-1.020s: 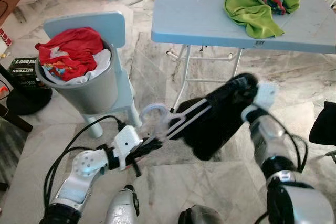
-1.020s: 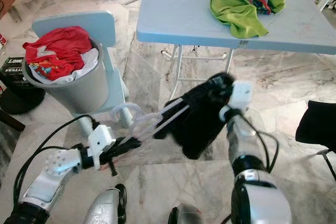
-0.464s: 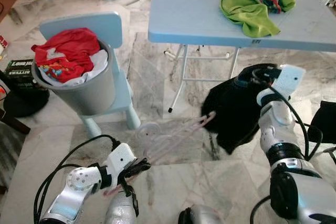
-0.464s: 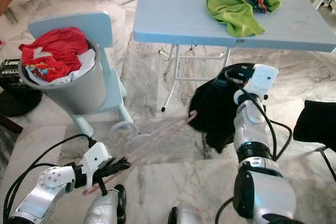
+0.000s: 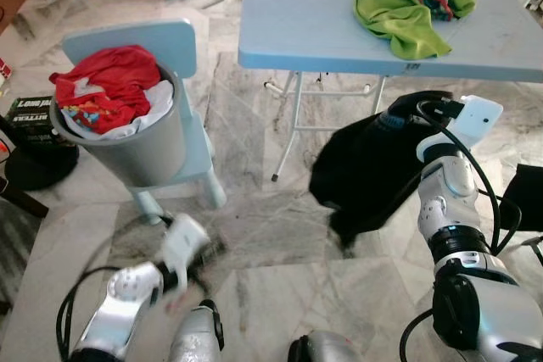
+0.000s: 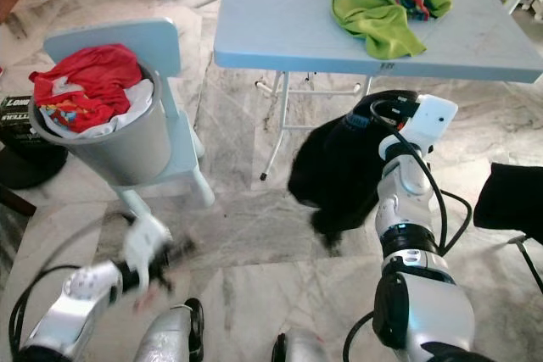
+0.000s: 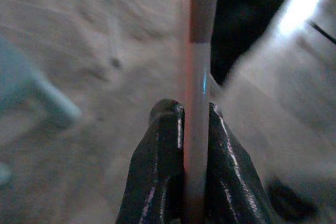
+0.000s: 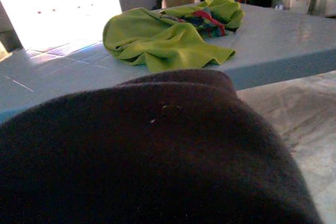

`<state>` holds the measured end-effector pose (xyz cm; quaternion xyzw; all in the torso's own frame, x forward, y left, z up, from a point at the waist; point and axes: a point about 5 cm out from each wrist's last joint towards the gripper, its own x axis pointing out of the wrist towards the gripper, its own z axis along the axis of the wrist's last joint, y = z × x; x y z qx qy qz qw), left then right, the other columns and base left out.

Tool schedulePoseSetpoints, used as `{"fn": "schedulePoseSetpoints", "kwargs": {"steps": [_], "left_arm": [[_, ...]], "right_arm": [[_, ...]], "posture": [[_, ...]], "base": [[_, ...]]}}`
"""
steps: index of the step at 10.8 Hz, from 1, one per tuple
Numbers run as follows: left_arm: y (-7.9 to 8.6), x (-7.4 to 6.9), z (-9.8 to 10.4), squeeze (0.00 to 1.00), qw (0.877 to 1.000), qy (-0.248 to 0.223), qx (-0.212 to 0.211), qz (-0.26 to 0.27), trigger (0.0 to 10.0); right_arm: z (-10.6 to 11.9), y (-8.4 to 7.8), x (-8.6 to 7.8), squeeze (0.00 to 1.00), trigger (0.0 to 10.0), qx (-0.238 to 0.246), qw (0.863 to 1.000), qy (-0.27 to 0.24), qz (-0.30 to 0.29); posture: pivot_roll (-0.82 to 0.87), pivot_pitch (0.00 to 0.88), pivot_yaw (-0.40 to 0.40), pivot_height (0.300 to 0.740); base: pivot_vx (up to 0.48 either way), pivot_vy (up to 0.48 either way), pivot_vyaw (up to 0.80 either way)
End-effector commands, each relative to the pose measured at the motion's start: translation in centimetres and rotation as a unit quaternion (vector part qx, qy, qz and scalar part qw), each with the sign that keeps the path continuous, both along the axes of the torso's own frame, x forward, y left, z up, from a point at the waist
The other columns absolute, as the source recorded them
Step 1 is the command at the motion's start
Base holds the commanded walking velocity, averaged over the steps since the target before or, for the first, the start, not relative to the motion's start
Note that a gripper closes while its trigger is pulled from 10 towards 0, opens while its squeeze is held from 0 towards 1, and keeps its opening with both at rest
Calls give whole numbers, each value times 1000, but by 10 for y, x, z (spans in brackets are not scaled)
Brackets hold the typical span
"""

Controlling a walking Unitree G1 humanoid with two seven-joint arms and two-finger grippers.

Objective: Hang hanger

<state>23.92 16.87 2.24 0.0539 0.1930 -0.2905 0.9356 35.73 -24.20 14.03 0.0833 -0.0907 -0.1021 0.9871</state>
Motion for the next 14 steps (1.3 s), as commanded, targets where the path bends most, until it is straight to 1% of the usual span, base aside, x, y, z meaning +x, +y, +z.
{"fn": "schedulePoseSetpoints", "kwargs": {"steps": [1, 2, 3, 4, 5, 6, 7, 8, 9, 10, 11, 13, 14], "left_arm": [[6, 5, 9, 0, 997, -41, -15, 57, 0], [8, 5, 24, 0, 986, -111, -36, 118, 0], [13, 0, 31, 0, 976, -140, -37, 163, 3451], [14, -8, 35, 0, 967, -155, -15, 203, 9176], [13, -11, 37, 0, 964, -156, -17, 213, 10000], [8, -11, 41, 0, 965, -163, -38, 202, 10000], [7, -9, 46, 0, 962, -183, -40, 197, 10000], [12, 4, 61, 0, 954, -201, -52, 217, 10000], [12, 7, 65, 0, 953, -206, -54, 217, 10000], [14, 14, 77, 0, 948, -226, -64, 213, 10000], [15, 16, 82, 0, 946, -231, -72, 214, 10000], [14, 18, 84, 0, 947, -231, -76, 210, 10000], [13, 20, 86, 0, 947, -232, -77, 208, 10000]], "right_arm": [[9, -8, -5, 0, 0, -37, 999, -25, -17], [-1, -9, -16, 0, 0, -71, 997, -22, -12], [-11, -8, -26, 0, 0, -69, 997, -15, -4], [-24, -3, -45, 0, 0, -107, 994, -8, 16], [-29, 0, -56, 0, 0, -111, 994, -9, 19], [-27, 4, -61, 0, 0, -108, 994, -17, 16], [-23, 8, -63, 0, 0, -106, 994, -26, 16], [-14, 19, -64, 0, 0, -115, 992, -38, 30], [-12, 21, -63, 0, 0, -118, 992, -40, 35], [-6, 26, -59, 0, 0, -118, 991, -47, 35], [-3, 29, -58, 0, 0, -95, 994, -49, 33], [-6, 30, -58, 0, 0, -73, 996, -30, 38], [-7, 30, -59, 0, 0, -77, 995, -33, 46]], "posture": [[64, 155, -66, 740], [70, 158, -76, 740], [74, 157, -79, 740], [75, 156, -78, 740], [71, 152, -73, 740], [61, 149, -66, 740], [57, 146, -64, 740], [53, 142, -65, 740], [58, 135, -66, 740], [63, 129, -66, 740], [65, 122, -63, 740], [62, 120, -60, 740], [59, 121, -59, 740]], "base": [[0, 0, 0], [0, 0, 0], [0, 0, 0], [0, 0, 0], [0, 0, 0], [0, 0, 0], [0, 0, 0], [0, 0, 0], [0, 0, 0], [0, 0, 0], [0, 0, 0], [270, 0, 0], [296, 0, -613]]}}
